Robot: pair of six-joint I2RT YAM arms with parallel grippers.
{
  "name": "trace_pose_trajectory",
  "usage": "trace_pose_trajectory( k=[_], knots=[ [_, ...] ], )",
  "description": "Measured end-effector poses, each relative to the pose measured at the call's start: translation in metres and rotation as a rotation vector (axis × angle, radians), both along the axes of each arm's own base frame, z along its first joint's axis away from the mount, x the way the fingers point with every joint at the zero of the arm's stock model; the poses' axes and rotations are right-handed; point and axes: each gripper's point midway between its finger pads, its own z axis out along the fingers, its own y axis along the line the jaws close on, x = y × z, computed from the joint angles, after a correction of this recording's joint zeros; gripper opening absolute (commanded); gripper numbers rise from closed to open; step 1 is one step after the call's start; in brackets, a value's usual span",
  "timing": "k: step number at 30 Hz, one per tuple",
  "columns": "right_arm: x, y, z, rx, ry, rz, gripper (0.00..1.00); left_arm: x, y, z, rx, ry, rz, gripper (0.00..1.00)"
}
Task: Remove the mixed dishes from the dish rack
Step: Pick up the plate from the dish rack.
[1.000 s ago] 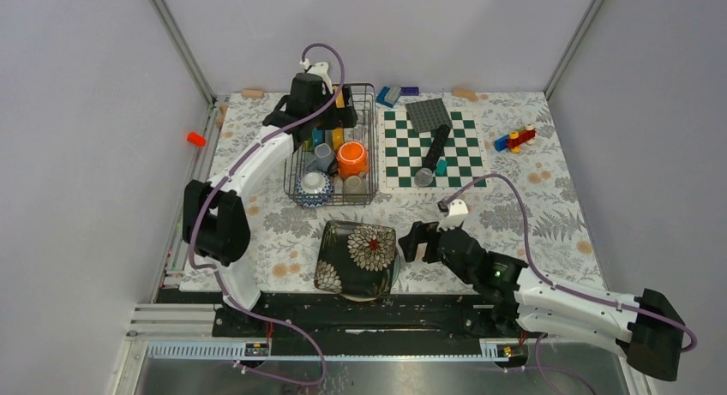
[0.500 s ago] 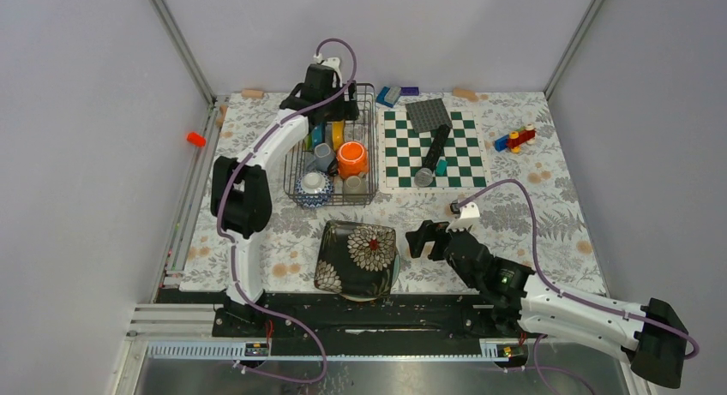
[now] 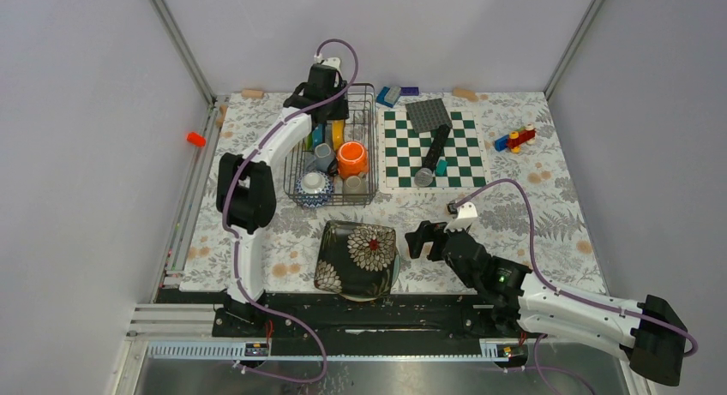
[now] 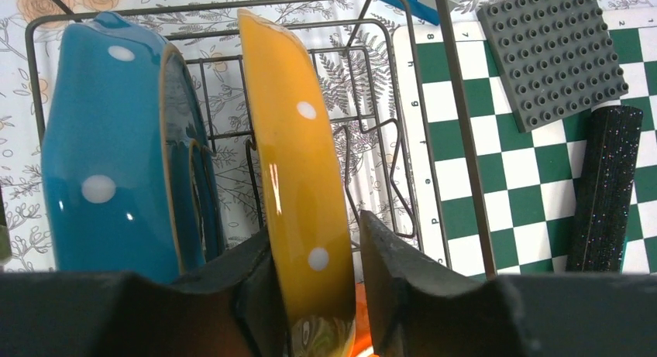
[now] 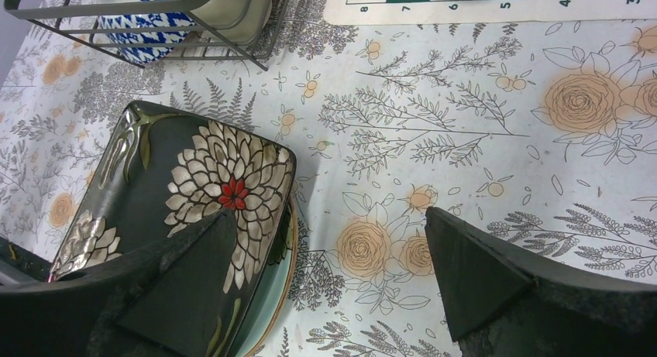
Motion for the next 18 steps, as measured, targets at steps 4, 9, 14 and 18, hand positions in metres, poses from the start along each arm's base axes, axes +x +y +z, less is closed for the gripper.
trace_pose_trajectory(
  k=[4,9,14,18],
  knots=[
    [0.0012,-0.0017,-0.0022,-0.013,0.0,-0.009,0.99,0.0024,0.0023,-0.0036,0.006,0.004,0.005,0.23],
    [0.0019,-0.0028,-0.0039,-0.023,0.001,-0.015,0.99,0.0016,0.0015,-0.0038,-0.012,0.014,0.022,0.06],
    [0.0019,-0.0028,-0.004,-0.024,0.0,-0.014,0.99,0.0015,0.001,-0.0037,-0.021,0.017,0.025,0.0],
    [0.0019,-0.0028,-0.0038,-0.023,0.0,-0.014,0.99,0.0011,-0.0003,-0.0034,-0.026,0.018,0.021,0.0]
  ],
)
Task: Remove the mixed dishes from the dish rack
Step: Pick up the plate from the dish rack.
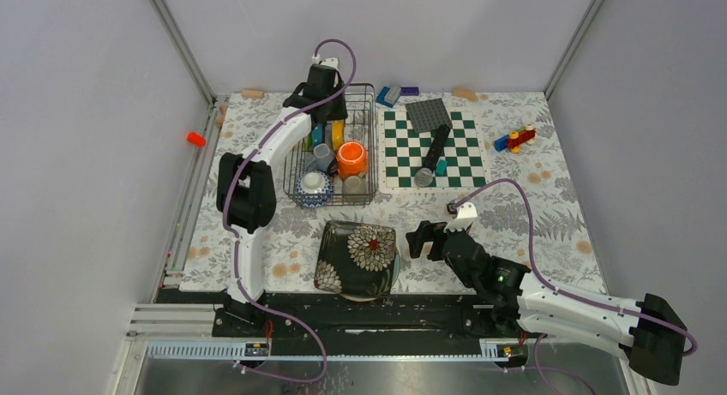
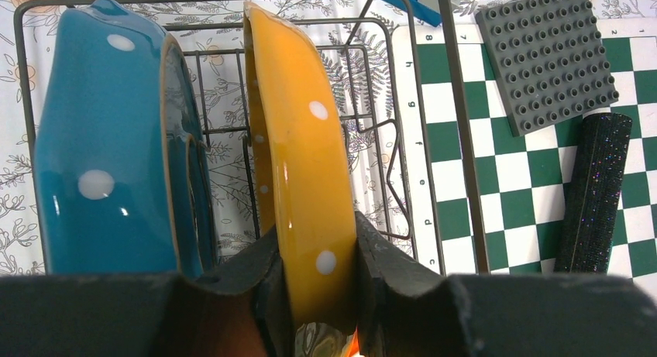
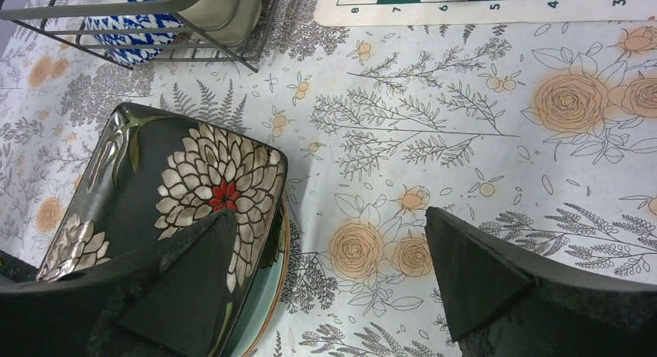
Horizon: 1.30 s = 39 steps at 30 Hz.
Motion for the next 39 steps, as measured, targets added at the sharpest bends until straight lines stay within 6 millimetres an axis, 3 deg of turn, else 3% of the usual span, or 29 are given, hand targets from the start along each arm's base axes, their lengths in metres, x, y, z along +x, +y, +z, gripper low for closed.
trace_pose_trajectory(
  k=[8,19,30,35,39],
  knots=[
    [0.0,0.0,0.005,0.016,-0.01,-0.001,0.99,-0.008,0.001,0.009,-0.027,-0.002,0.0,0.0],
    [0.0,0.0,0.011,0.038,-0.024,-0.004,0.99,-0.028,0.003,0.071,-0.095,-0.085,-0.024,0.0],
    [0.0,-0.002,0.015,0.058,-0.035,-0.004,0.99,-0.037,-0.003,0.088,-0.137,-0.096,-0.06,0.0],
    [-0.001,-0.002,0.022,0.08,-0.048,-0.004,0.99,-0.06,-0.011,0.132,-0.186,-0.161,-0.111,0.0],
    [-0.002,-0.008,0.019,0.061,-0.042,-0.014,0.99,-0.104,-0.011,0.181,-0.188,-0.257,-0.166,0.0]
  ],
)
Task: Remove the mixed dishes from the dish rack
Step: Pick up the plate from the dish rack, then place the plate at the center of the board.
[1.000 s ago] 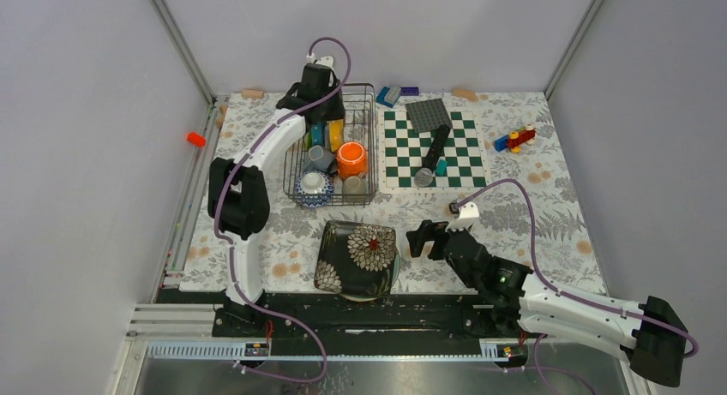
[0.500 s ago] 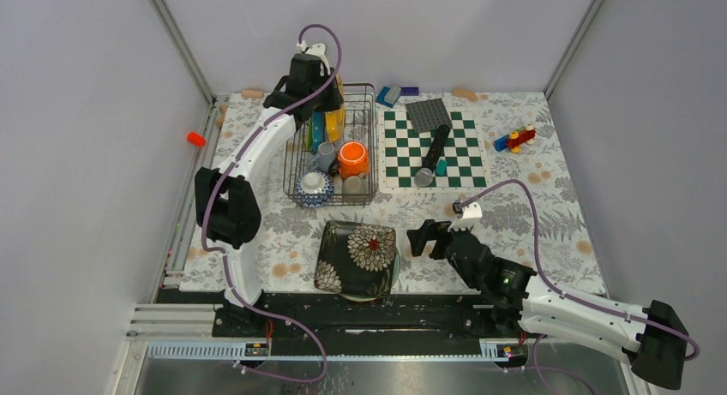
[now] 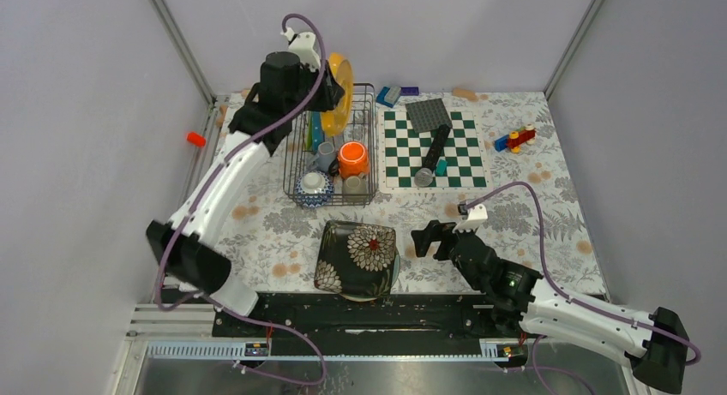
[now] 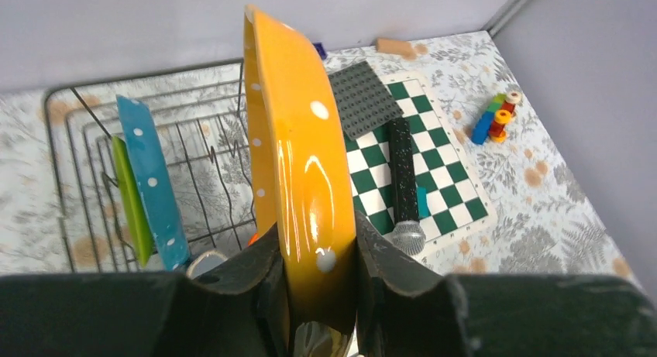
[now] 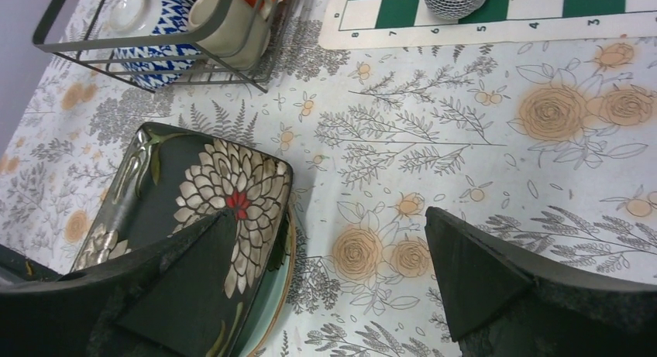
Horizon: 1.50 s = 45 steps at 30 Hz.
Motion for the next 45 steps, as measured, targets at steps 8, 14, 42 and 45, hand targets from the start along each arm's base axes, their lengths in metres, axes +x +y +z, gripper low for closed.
trace_pose_trajectory(
  k=[8,14,42,45],
  knots=[
    [-0.004,-0.013,-0.005,-0.007,0.029,-0.038,0.99,-0.154,-0.068,0.071,0.191,-0.342,-0.314,0.0],
    [-0.008,-0.028,-0.003,0.018,0.049,-0.094,0.99,-0.212,-0.111,0.047,0.446,-0.499,-0.581,0.0],
    [-0.007,-0.099,-0.001,-0.1,-0.016,-0.332,0.99,-0.349,-0.05,-0.157,1.077,-0.661,-1.471,0.0],
    [-0.007,-0.101,-0.003,-0.109,-0.014,-0.333,0.99,-0.347,-0.045,-0.166,1.109,-0.648,-1.471,0.0]
  ],
)
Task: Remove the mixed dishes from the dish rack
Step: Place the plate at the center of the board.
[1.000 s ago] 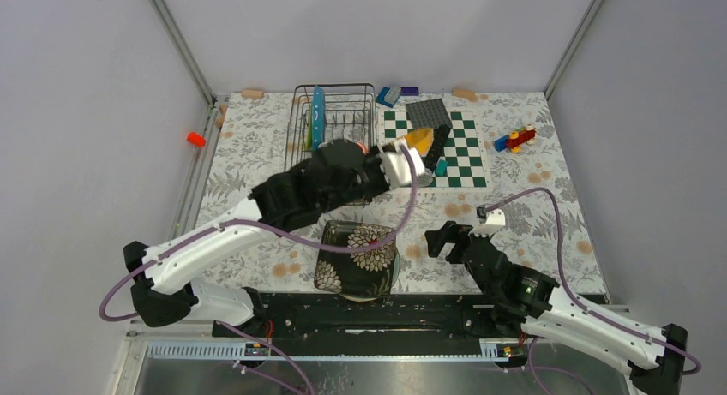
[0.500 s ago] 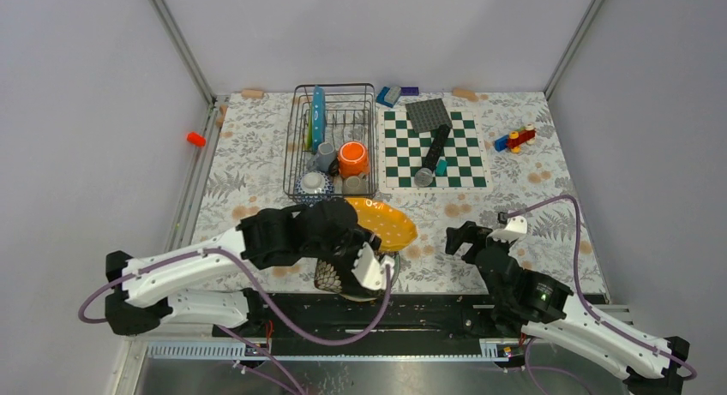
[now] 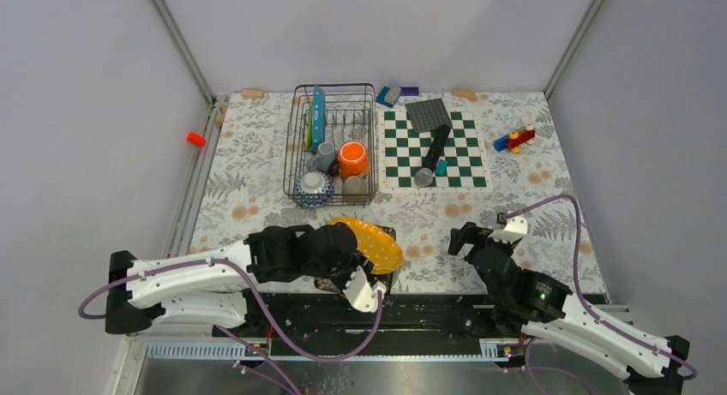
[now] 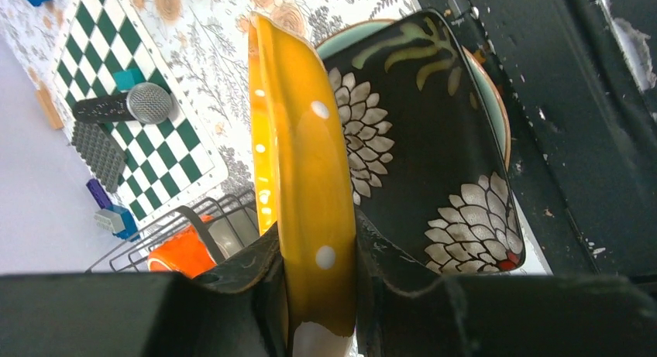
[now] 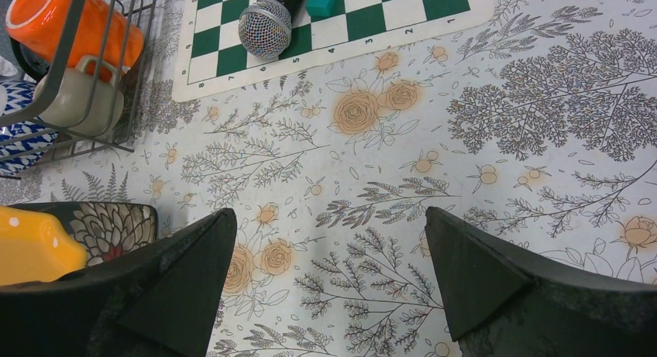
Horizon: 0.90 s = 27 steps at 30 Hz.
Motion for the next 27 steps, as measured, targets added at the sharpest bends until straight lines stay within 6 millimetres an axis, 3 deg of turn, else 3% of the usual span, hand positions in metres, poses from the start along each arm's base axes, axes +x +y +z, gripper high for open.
trace_pose_trajectory(
  k=[14,16,21,27],
  knots=[
    [0.001,-0.004,0.001,-0.008,-0.009,-0.022,0.99,0.0,0.011,-0.057,0.075,-0.046,-0.026,0.01],
    [0.001,-0.004,0.0,-0.01,-0.006,-0.024,0.99,0.005,0.006,-0.062,0.045,-0.08,-0.015,0.09],
    [0.001,-0.004,-0.002,-0.014,0.001,-0.027,0.99,0.014,0.0,-0.067,0.014,-0.123,0.012,0.15],
    [0.001,-0.003,-0.002,-0.006,0.003,-0.029,0.99,0.014,-0.006,-0.07,0.001,-0.109,0.023,0.38]
  ],
)
